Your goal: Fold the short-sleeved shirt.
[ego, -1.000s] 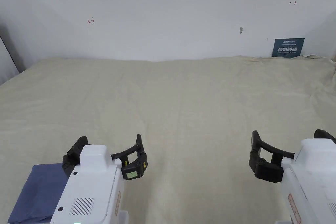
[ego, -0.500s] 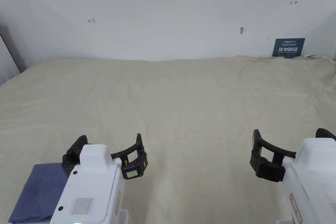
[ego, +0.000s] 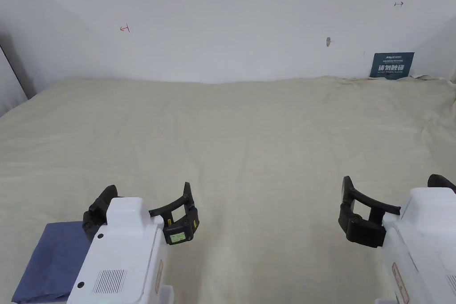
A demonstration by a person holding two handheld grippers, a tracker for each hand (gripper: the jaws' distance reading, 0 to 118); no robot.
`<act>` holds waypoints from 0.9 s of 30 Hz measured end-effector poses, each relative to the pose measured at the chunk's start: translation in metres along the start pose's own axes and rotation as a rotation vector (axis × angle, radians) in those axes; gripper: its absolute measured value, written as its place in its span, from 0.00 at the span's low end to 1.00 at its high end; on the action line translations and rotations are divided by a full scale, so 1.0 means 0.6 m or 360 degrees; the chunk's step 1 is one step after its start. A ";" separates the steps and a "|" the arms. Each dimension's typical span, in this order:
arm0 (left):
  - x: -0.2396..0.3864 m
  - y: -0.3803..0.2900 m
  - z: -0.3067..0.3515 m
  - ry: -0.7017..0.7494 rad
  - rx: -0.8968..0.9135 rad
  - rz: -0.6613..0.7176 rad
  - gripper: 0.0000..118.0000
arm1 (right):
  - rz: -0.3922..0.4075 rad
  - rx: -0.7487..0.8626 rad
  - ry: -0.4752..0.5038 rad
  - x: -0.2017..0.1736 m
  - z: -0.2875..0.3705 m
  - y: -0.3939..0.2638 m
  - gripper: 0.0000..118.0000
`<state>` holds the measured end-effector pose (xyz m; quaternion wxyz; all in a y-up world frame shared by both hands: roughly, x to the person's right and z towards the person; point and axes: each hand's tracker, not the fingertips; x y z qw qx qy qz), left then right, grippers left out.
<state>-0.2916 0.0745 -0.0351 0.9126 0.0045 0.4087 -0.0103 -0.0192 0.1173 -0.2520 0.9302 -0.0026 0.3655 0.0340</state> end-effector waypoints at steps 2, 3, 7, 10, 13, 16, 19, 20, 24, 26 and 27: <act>0.000 0.000 0.000 -0.0002 0.0001 -0.0001 1.00 | 0.0000 0.0000 0.0000 0.000 0.000 0.000 0.94; 0.000 0.000 0.001 -0.0002 0.0001 -0.0002 1.00 | -0.0002 0.0000 0.0000 0.000 0.000 0.000 0.94; -0.001 0.000 0.001 0.0001 -0.0001 -0.0001 1.00 | -0.0002 0.0002 -0.0002 0.000 0.001 0.001 0.94; -0.001 0.000 0.001 0.0001 -0.0001 0.0000 1.00 | 0.0004 -0.0003 0.0001 0.000 0.001 0.001 0.94; -0.002 0.000 0.001 0.0004 -0.0004 -0.0003 1.00 | 0.0004 -0.0002 -0.0001 0.000 0.002 0.001 0.94; -0.002 0.000 0.002 0.0007 -0.0003 0.0008 1.00 | 0.0005 0.0000 -0.0001 0.000 0.003 0.001 0.94; -0.002 0.000 0.002 0.0004 -0.0002 0.0002 1.00 | 0.0008 0.0001 -0.0006 0.000 0.003 0.002 0.94; -0.002 0.000 0.002 0.0006 -0.0003 -0.0001 1.00 | 0.0009 0.0002 -0.0007 0.000 0.004 0.002 0.94; -0.003 -0.001 0.002 0.0007 -0.0008 0.0004 1.00 | 0.0010 0.0001 -0.0007 -0.001 0.004 0.003 0.94; -0.003 -0.002 0.002 0.0012 -0.0007 0.0004 1.00 | 0.0014 0.0001 -0.0006 -0.001 0.005 0.004 0.94; -0.003 -0.002 0.002 0.0010 -0.0008 0.0005 1.00 | 0.0017 0.0002 -0.0008 -0.002 0.005 0.004 0.94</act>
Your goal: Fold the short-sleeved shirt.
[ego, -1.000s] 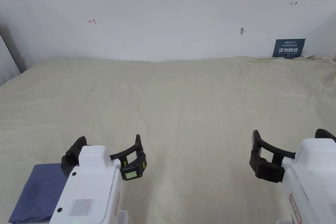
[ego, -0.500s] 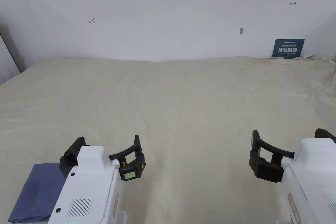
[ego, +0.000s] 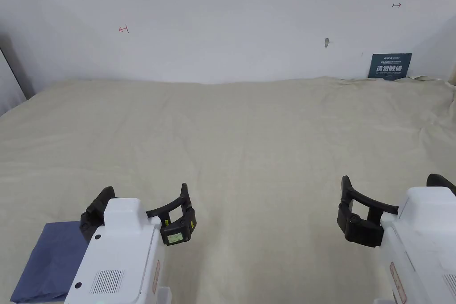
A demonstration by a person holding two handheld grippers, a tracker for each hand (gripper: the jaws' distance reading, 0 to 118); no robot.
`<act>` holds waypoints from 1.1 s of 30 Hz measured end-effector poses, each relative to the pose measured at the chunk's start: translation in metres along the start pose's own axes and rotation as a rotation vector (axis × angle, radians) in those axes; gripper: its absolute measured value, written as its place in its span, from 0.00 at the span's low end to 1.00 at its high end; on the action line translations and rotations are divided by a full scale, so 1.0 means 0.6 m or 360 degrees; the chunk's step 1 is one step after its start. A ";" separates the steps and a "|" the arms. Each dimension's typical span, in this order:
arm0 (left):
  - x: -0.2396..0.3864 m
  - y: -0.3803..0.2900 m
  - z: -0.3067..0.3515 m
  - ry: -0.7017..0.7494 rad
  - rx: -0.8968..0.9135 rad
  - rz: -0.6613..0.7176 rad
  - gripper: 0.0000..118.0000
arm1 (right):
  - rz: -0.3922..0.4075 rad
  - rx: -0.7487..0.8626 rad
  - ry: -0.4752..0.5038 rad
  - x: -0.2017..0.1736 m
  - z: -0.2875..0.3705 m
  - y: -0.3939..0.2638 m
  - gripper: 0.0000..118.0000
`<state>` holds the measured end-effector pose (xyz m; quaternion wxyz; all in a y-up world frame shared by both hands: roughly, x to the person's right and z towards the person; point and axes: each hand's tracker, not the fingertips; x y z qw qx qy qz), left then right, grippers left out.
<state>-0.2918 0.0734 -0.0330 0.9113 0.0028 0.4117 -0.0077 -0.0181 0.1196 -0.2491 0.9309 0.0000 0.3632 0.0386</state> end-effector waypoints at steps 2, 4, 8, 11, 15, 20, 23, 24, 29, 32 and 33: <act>0.000 0.000 0.000 -0.0004 0.0001 0.0004 1.00 | 0.0001 -0.0001 0.0001 0.000 0.000 0.000 0.94; 0.001 0.000 0.001 -0.0010 -0.0001 -0.0001 1.00 | 0.0004 -0.0001 -0.0004 0.000 0.000 0.000 0.94; 0.002 0.001 0.003 -0.0010 -0.0001 -0.0009 1.00 | 0.0009 -0.0001 -0.0004 -0.001 0.001 0.000 0.94; 0.001 0.001 0.003 -0.0011 0.0002 -0.0006 1.00 | 0.0006 0.0001 -0.0006 -0.001 0.001 0.001 0.94; 0.000 0.000 0.003 -0.0012 0.0002 -0.0011 1.00 | 0.0003 0.0001 -0.0007 -0.002 0.002 0.001 0.94; -0.001 0.001 0.004 -0.0009 0.0002 -0.0009 1.00 | 0.0008 -0.0005 -0.0008 -0.003 0.003 0.002 0.94; -0.001 0.001 0.004 -0.0008 0.0002 -0.0009 1.00 | 0.0000 -0.0024 -0.0017 -0.003 0.002 0.003 0.94; -0.001 0.001 0.005 -0.0009 0.0001 -0.0007 1.00 | -0.0010 -0.0052 -0.0023 -0.003 0.000 0.005 0.94; -0.002 0.004 0.006 -0.0024 0.0001 0.0008 1.00 | -0.0222 -0.0375 -0.0002 0.006 -0.018 0.021 0.94; -0.002 0.006 0.007 -0.0032 0.0002 0.0005 1.00 | -0.0326 -0.0551 -0.0121 0.006 -0.027 0.029 0.94; -0.002 0.006 0.007 -0.0037 0.0000 0.0006 1.00 | -0.0364 -0.0618 -0.0168 0.006 -0.028 0.032 0.94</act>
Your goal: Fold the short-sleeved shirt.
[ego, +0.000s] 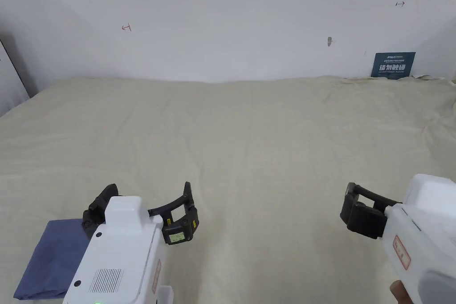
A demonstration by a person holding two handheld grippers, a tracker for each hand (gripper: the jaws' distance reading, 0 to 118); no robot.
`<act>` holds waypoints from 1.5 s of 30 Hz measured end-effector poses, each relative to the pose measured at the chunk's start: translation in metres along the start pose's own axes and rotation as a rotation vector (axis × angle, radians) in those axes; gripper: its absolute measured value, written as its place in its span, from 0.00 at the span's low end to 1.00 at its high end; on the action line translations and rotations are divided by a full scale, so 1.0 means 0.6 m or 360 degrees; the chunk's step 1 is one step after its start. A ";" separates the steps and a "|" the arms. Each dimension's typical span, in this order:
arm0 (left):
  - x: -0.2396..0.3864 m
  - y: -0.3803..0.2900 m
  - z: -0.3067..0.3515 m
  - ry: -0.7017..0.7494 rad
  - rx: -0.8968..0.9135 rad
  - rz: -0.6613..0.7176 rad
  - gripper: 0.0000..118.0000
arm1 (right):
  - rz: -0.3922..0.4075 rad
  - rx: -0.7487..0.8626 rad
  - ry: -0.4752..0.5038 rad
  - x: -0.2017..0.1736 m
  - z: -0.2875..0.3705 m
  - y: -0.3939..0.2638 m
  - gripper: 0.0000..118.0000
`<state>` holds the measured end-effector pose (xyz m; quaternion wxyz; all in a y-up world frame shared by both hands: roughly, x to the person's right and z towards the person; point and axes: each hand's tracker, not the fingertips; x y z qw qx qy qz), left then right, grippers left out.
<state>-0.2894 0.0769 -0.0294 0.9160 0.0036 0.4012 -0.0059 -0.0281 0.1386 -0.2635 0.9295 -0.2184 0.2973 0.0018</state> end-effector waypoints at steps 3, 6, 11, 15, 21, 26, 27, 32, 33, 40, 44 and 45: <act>0.000 0.000 0.000 -0.0003 0.0000 0.0000 1.00 | -0.0135 -0.0210 -0.0125 0.003 -0.008 0.013 0.94; 0.000 0.000 0.001 -0.0005 0.0000 0.0008 1.00 | -0.0226 -0.0338 -0.0127 0.009 -0.016 0.019 0.94; -0.001 0.000 -0.001 -0.0002 -0.0005 0.0010 1.00 | -0.0242 -0.0290 -0.0138 0.004 -0.008 0.012 0.94; -0.001 0.002 -0.001 0.0004 0.0000 0.0001 1.00 | -0.0175 -0.0236 -0.0162 0.000 -0.008 0.010 0.94; -0.003 0.003 0.000 0.0012 0.0003 0.0006 1.00 | -0.0108 -0.0184 -0.0159 -0.002 -0.013 0.005 0.94; -0.004 0.003 0.002 0.0010 0.0009 -0.0007 1.00 | -0.0126 -0.0189 -0.0151 0.007 -0.024 0.000 0.94; -0.004 0.004 0.002 0.0011 0.0009 -0.0008 1.00 | -0.0119 -0.0208 -0.0136 0.017 -0.034 -0.001 0.94; -0.005 0.004 0.001 0.0010 0.0011 0.0007 1.00 | -0.0029 -0.0196 -0.0112 0.017 -0.037 -0.006 0.94; -0.004 0.005 0.001 0.0010 0.0011 0.0008 1.00 | -0.0010 -0.0164 -0.0119 0.016 -0.038 -0.009 0.94; -0.003 0.005 0.001 0.0005 0.0013 -0.0005 1.00 | 0.0079 0.0251 0.0068 0.059 -0.055 -0.040 0.94; -0.003 0.006 0.002 0.0008 0.0019 0.0000 1.00 | 0.0217 0.0466 0.0047 0.017 -0.015 -0.052 0.94; -0.003 0.006 0.003 0.0008 0.0023 -0.0005 1.00 | 0.0234 0.0541 0.0049 0.016 -0.012 -0.058 0.94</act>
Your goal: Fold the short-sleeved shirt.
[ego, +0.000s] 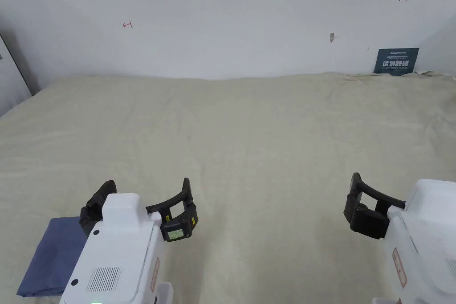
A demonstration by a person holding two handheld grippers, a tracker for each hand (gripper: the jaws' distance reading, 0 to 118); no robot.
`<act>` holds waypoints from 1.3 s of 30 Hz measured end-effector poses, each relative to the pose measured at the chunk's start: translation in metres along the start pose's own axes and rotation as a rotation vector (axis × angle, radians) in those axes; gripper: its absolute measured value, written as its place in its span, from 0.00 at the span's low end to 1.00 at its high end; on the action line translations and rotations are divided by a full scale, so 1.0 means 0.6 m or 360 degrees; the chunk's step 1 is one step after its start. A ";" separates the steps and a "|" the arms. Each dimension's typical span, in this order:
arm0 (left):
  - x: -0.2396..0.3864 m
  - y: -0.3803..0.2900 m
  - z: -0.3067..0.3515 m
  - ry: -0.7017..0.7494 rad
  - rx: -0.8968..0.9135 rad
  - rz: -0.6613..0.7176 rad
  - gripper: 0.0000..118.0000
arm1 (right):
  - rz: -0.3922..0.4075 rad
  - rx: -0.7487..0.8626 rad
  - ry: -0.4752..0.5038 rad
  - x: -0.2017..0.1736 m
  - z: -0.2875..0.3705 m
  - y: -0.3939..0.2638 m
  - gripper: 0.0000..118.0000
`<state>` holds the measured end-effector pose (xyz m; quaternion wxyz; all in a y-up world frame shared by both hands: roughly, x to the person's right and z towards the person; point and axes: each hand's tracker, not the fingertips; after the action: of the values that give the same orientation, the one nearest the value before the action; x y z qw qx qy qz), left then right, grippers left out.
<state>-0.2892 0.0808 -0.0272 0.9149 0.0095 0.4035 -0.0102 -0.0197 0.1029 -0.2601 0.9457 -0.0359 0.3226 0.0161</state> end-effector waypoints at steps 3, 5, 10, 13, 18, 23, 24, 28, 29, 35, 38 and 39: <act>0.000 0.000 0.001 0.0010 0.0004 -0.0012 1.00 | 0.0055 0.0174 0.0041 -0.014 0.019 0.003 0.94; 0.000 0.001 0.001 0.0005 0.0002 -0.0011 1.00 | 0.0051 0.0178 0.0024 -0.018 0.024 0.006 0.95; 0.003 0.001 0.002 0.0025 0.0011 -0.0015 1.00 | 0.0017 0.0200 0.0039 -0.015 0.022 0.015 0.95; 0.003 0.002 0.002 0.0038 0.0014 -0.0014 1.00 | 0.0004 0.0199 0.0047 -0.017 0.026 0.019 0.95; 0.003 0.002 0.003 0.0040 0.0018 -0.0017 1.00 | 0.0004 0.0193 0.0044 -0.009 0.018 0.019 0.95; 0.003 0.002 0.002 0.0036 0.0021 -0.0016 1.00 | -0.0007 0.0191 0.0044 -0.006 0.015 0.023 0.95; 0.003 0.002 0.002 0.0036 0.0021 -0.0018 1.00 | -0.0004 0.0188 0.0044 -0.005 0.014 0.024 0.95; 0.004 0.002 0.002 0.0035 0.0029 -0.0021 1.00 | -0.0005 0.0179 0.0043 -0.003 0.013 0.023 0.95; 0.004 0.002 0.001 0.0033 0.0027 -0.0019 1.00 | -0.0007 0.0178 0.0044 -0.002 0.013 0.024 0.95; 0.003 0.002 0.002 0.0034 0.0025 -0.0013 1.00 | -0.0017 0.0166 0.0052 -0.001 0.014 0.022 0.95; 0.002 0.001 0.003 0.0037 0.0024 -0.0014 1.00 | -0.0014 0.0159 0.0054 -0.001 0.015 0.021 0.95; 0.002 0.001 0.003 0.0038 0.0022 -0.0013 1.00 | -0.0013 0.0157 0.0056 -0.001 0.015 0.021 0.95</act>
<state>-0.2871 0.0814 -0.0269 0.9098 0.0143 0.4144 -0.0166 -0.0153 0.1162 -0.2536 0.9406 0.0093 0.3394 -0.0042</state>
